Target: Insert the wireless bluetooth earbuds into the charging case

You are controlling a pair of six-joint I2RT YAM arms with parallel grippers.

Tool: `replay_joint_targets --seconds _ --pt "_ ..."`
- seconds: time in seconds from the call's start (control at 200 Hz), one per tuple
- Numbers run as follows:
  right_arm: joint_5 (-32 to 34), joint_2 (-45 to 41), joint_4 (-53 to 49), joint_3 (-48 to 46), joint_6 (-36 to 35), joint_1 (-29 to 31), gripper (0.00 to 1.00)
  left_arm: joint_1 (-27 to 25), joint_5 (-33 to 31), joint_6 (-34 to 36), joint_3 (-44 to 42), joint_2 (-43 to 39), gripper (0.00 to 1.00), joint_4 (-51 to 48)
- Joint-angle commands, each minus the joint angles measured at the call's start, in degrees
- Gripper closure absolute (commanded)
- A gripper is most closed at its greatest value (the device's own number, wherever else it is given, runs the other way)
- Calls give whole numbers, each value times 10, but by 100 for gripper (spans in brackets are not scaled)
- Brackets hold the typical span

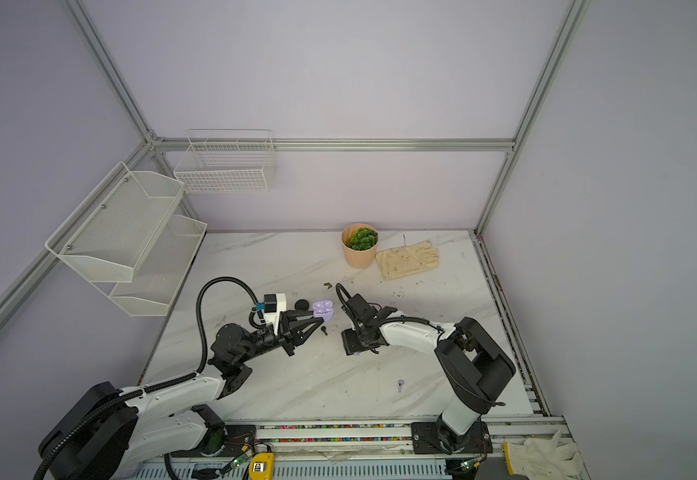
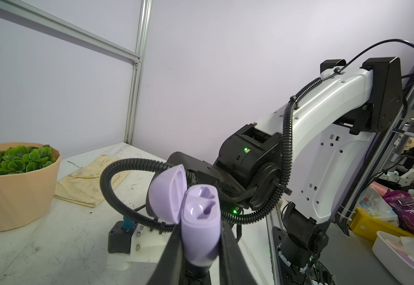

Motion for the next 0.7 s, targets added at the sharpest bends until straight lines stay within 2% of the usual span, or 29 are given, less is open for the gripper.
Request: replay_joint_targets --seconds 0.0,0.605,0.695 --pt "-11 -6 1 -15 -8 1 39 -2 7 -2 -20 -7 100 30" --pt "-14 -37 -43 -26 22 22 44 -2 4 3 -20 -3 100 20" --pt "2 -45 -52 -8 16 22 45 -2 6 1 -20 -3 100 21"
